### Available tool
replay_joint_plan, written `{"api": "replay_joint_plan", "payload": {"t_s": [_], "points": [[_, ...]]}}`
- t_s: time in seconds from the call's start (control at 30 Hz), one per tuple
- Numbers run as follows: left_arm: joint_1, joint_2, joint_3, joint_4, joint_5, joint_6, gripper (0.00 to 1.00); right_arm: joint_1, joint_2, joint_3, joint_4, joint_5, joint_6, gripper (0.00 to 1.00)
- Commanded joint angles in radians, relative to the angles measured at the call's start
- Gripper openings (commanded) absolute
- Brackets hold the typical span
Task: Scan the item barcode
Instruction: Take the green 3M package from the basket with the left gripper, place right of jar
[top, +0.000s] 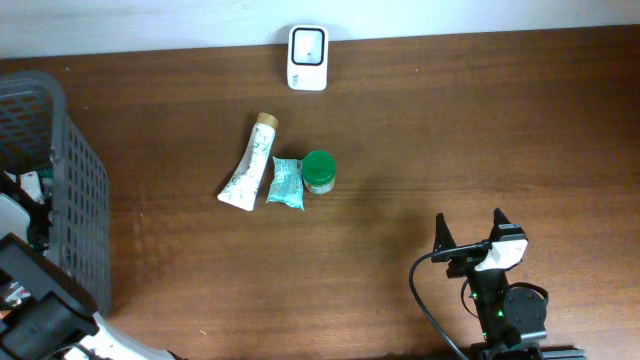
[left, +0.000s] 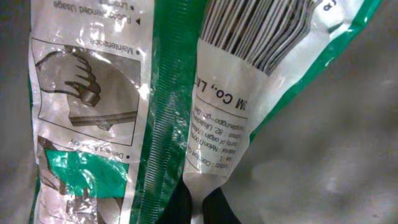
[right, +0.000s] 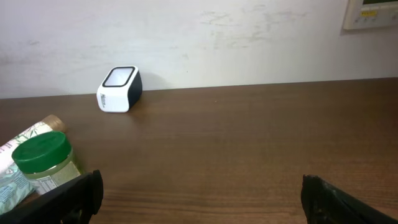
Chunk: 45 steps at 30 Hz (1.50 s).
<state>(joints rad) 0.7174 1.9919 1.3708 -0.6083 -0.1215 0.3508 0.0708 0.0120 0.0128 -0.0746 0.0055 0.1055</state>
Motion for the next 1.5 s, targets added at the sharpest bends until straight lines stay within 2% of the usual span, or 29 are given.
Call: {"api": "replay_joint_plan", "payload": {"t_s": [0.0, 0.13, 0.2, 0.3, 0.43, 0.5, 0.57, 0.63, 0.73, 0.83, 0.93, 0.97, 1.03, 1.07, 1.13, 1.27, 1.3, 1.37, 1.43, 1.47], "points": [[0.012, 0.013, 0.009, -0.073, -0.067, 0.032, 0.0, -0.006, -0.006, -0.007, -0.003, -0.002, 0.003, 0.98], [0.012, -0.231, 0.043, -0.025, -0.063, 0.032, 0.0, -0.006, -0.006, -0.007, -0.003, -0.002, 0.003, 0.98], [0.012, -0.389, 0.043, 0.061, 0.029, 0.033, 0.0, -0.006, -0.006, -0.007, -0.004, -0.002, 0.003, 0.98], [0.012, -0.511, 0.043, 0.104, 0.058, 0.032, 0.0, -0.006, -0.006, -0.007, -0.003, -0.002, 0.003, 0.98], [-0.01, -0.685, 0.044, 0.205, 0.231, -0.028, 0.0, -0.006, -0.006, -0.007, -0.003, -0.002, 0.003, 0.98], [-0.087, -0.796, 0.044, 0.257, 0.257, -0.115, 0.0, -0.006, -0.006, -0.007, -0.004, -0.002, 0.003, 0.98], [-0.196, -0.891, 0.044, 0.299, 0.351, -0.119, 0.0, -0.006, -0.006, -0.007, -0.004, -0.002, 0.003, 0.98], [-0.381, -0.957, 0.044, 0.29, 0.413, -0.123, 0.0, -0.006, -0.006, -0.007, -0.003, -0.002, 0.003, 0.98], [-0.666, -0.905, 0.043, 0.163, 0.417, -0.123, 0.0, -0.006, -0.006, -0.007, -0.003, -0.002, 0.003, 0.98], [-0.913, -0.716, 0.043, 0.094, 0.418, -0.139, 0.0, -0.006, -0.006, -0.007, -0.004, -0.002, 0.003, 0.98], [-1.054, -0.535, 0.043, 0.133, 0.425, -0.476, 0.0, -0.006, -0.006, -0.007, -0.004, -0.002, 0.003, 0.98], [-1.089, -0.483, 0.043, 0.145, 0.425, -0.65, 0.0, -0.006, -0.006, -0.007, -0.003, -0.002, 0.003, 0.98], [-1.139, -0.413, 0.043, 0.151, 0.422, -0.905, 0.0, -0.006, -0.006, -0.007, -0.003, -0.002, 0.003, 0.98], [-1.163, -0.389, 0.043, 0.151, 0.422, -0.954, 0.0, -0.006, -0.006, -0.007, -0.003, -0.002, 0.003, 0.98], [-1.228, -0.367, 0.043, 0.151, 0.412, -0.961, 0.0, -0.006, -0.006, -0.007, -0.003, -0.002, 0.003, 0.98], [-1.387, -0.288, 0.043, 0.148, 0.187, -0.961, 0.0, -0.006, -0.006, -0.007, -0.003, -0.002, 0.003, 0.98], [-1.431, -0.253, 0.043, 0.142, 0.079, -0.962, 0.0, -0.006, -0.006, -0.007, -0.003, -0.002, 0.003, 0.98], [-1.461, -0.21, 0.043, 0.141, -0.048, -0.962, 0.0, -0.006, -0.006, -0.007, -0.003, -0.002, 0.003, 0.98], [-1.464, -0.165, 0.043, 0.143, -0.085, -0.967, 0.0, -0.006, -0.006, -0.007, -0.004, -0.002, 0.003, 0.98], [-1.464, -0.138, 0.043, 0.143, -0.082, -0.968, 0.07, -0.006, -0.006, -0.007, -0.003, -0.002, 0.003, 0.98]]}}
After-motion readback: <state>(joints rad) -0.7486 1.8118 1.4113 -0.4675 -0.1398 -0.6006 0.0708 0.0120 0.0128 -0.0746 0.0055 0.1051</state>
